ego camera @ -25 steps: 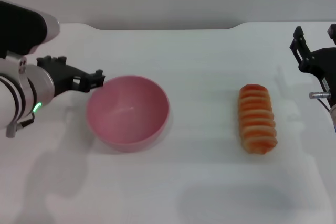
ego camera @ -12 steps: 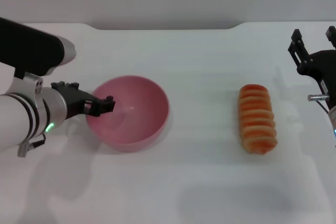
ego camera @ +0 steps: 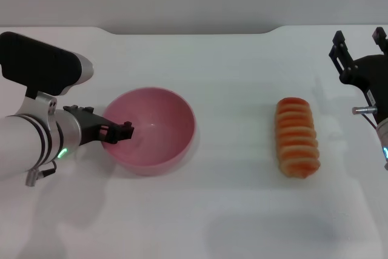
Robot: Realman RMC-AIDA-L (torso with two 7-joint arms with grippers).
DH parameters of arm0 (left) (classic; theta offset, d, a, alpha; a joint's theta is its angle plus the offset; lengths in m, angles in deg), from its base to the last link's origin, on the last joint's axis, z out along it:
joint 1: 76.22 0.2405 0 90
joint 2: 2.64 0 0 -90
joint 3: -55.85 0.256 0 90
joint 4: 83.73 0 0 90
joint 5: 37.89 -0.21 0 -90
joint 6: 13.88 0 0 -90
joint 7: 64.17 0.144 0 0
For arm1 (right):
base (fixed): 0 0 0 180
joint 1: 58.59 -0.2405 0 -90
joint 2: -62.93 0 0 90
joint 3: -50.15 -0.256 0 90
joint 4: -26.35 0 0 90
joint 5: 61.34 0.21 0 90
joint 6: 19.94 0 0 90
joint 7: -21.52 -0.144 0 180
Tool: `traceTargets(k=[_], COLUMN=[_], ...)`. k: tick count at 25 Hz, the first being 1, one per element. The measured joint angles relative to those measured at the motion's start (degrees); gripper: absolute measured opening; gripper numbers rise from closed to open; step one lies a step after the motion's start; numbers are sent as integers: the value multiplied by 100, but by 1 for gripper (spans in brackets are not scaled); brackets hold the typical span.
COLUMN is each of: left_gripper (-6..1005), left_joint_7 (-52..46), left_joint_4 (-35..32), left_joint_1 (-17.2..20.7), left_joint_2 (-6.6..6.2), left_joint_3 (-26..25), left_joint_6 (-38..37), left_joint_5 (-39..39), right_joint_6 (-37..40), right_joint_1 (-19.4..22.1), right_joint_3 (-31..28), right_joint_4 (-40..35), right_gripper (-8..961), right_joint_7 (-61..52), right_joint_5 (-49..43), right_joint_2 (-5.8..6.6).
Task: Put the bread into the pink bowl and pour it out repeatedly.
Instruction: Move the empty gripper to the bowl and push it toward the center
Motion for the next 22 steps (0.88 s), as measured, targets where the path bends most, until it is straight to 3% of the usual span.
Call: traceTargets(k=[13,22], left_gripper=[801,463], left_joint_7=[204,347], left_joint_4=[120,190], left_joint_1=[-125,-232], left_joint_2=[-2,-10], left_joint_3=[-101,-71], left_joint_6=[7,72], left_joint_5=[152,202], right_joint_6=[0,2], right_joint_1=[12,19], right_joint_3=[-1,-2], right_joint_4=[-107,-175], right_gripper=[749,749], right_joint_7=[10,19], right_joint_5=[-21,-33], right_joint_2=[9,8])
